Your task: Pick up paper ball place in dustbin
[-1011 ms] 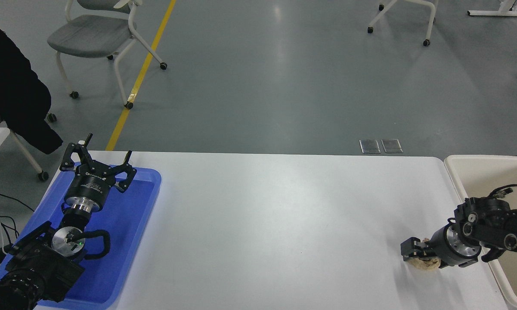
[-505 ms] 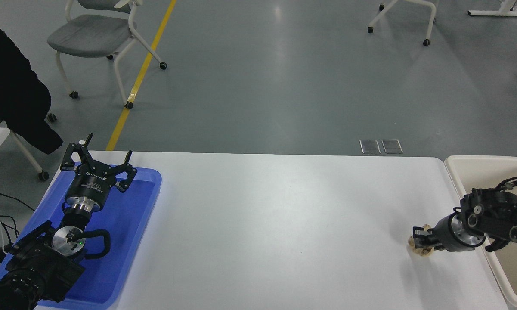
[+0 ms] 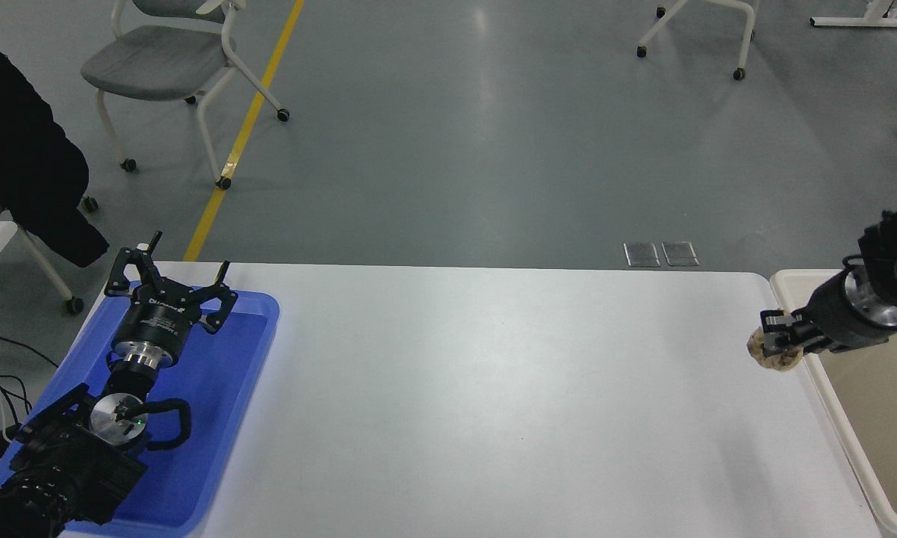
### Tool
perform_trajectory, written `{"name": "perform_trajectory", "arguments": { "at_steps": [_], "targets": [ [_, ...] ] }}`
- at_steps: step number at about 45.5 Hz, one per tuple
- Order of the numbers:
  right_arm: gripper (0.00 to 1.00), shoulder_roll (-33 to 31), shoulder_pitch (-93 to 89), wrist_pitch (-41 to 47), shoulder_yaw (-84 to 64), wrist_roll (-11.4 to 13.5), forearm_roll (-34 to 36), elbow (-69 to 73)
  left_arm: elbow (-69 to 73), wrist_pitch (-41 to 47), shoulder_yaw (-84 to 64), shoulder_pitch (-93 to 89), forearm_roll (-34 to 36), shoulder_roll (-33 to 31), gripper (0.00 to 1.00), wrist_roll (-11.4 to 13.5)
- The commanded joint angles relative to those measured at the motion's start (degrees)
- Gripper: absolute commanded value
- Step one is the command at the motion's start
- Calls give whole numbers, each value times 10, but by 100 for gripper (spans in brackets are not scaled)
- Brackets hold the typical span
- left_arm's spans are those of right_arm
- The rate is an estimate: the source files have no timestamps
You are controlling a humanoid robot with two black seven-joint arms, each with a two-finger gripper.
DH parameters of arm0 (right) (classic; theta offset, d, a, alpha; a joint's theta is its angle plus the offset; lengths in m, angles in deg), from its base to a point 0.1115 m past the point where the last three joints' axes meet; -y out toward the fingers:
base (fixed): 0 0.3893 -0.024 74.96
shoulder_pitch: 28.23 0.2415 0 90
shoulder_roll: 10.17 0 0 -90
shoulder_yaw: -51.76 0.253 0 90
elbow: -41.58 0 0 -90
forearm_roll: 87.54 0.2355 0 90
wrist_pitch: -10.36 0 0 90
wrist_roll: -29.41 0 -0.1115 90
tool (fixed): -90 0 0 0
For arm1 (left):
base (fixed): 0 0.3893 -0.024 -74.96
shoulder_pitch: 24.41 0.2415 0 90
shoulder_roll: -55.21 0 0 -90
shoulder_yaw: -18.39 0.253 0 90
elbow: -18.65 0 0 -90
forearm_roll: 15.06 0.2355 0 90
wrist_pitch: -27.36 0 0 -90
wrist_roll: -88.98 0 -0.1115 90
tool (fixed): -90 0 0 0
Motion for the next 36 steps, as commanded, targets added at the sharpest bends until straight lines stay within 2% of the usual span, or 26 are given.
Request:
{"name": "perform_trajectory", "arguments": {
  "at_steps": [1, 13, 20, 28, 36],
  "targets": [
    [0, 36, 200, 33, -132, 0, 64, 79, 1, 0, 0, 0, 0, 0, 100, 0],
    [0, 99, 266, 34, -177, 2, 111, 95, 1, 0, 0, 0, 0, 0, 100, 0],
    [0, 105, 278, 34, -183, 3, 113, 94, 1, 0, 0, 0, 0, 0, 100, 0],
    [0, 84, 272, 26, -197, 2, 112, 92, 1, 0, 0, 0, 0, 0, 100, 0],
    [0, 27, 232, 26, -194, 3, 72, 49, 1, 0, 0, 0, 0, 0, 100, 0]
  ]
}}
